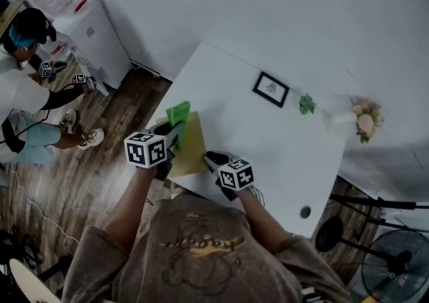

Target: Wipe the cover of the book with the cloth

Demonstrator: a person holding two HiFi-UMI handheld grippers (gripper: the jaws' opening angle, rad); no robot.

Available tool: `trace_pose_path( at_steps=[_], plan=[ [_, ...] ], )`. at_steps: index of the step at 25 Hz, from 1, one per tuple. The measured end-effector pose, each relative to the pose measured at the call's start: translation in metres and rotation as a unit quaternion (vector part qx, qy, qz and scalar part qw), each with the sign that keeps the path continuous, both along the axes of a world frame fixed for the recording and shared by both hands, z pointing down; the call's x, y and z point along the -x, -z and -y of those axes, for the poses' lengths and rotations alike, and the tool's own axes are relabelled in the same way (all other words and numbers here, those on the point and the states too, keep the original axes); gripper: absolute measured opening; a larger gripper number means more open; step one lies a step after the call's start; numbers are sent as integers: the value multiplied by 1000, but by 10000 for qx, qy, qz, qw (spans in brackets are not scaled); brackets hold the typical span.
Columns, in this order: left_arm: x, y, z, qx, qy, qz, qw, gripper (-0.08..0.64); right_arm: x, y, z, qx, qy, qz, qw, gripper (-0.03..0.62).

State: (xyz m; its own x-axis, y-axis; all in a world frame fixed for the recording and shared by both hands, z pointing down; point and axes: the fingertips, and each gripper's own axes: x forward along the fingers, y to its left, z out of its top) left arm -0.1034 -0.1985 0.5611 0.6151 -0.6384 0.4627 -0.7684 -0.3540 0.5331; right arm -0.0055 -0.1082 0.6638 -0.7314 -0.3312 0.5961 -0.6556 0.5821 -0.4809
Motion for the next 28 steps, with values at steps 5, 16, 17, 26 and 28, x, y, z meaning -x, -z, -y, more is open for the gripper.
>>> trace_pose_path(
  at_steps=[5,16,17,26,28],
  plan=[
    [49,-9,-18,77,482,205,9986,69,3,0,-1,15,29,-12,10000,77],
    [95,-44,-56,368,852,727,9930,69,9,0,-5,5,88,-16,10000,78],
    [94,-48,-58,405,826,754,9929,69,9,0,-5,4,89,-23,10000,78],
    [65,-69,-63,584,523,929,9926,69,7,0,-5,-7,88,-43,10000,78],
    [61,-72,-62,617,492,962,9922,69,7,-1,-5,5,75,-4,10000,78]
  ],
)
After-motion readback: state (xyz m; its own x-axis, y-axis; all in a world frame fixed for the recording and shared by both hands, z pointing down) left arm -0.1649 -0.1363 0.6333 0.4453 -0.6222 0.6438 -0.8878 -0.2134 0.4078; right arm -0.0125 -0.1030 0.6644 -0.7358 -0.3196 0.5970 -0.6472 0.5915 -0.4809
